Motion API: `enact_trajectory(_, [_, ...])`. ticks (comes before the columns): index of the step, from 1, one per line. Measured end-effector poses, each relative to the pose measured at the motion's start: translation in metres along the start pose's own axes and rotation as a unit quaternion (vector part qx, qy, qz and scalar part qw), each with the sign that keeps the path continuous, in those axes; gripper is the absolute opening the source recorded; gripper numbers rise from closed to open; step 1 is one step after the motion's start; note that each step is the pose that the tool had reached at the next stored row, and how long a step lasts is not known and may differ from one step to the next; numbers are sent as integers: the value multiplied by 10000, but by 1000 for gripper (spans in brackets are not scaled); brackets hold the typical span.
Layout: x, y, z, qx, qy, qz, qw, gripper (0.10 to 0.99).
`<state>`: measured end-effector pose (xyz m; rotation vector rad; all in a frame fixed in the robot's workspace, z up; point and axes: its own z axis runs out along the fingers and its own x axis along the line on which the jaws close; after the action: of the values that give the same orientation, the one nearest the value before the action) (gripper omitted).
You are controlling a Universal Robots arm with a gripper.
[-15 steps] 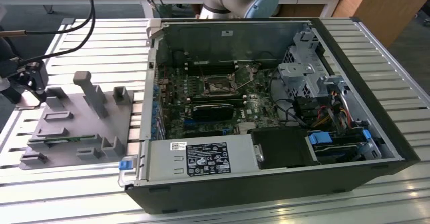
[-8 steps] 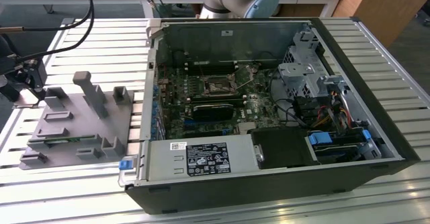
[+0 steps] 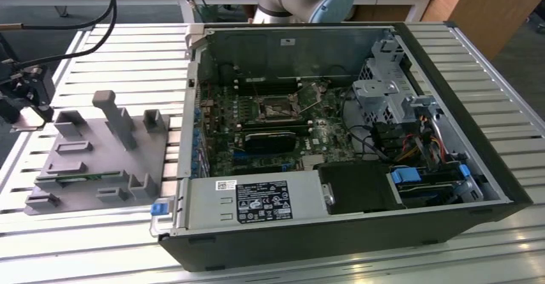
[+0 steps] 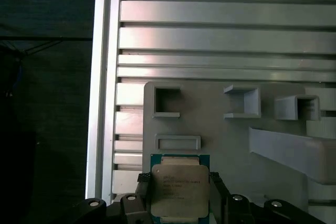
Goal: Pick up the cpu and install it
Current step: 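Pick up the cpu and move it towards the insertion slot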
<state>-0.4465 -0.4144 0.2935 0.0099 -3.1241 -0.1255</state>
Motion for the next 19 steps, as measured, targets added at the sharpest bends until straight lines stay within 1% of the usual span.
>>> enact_trajectory(12, [1, 15, -100, -1, -1, 0, 10000, 533])
enact_trajectory(19, [3, 23, -179, 0, 0, 0, 10000, 533])
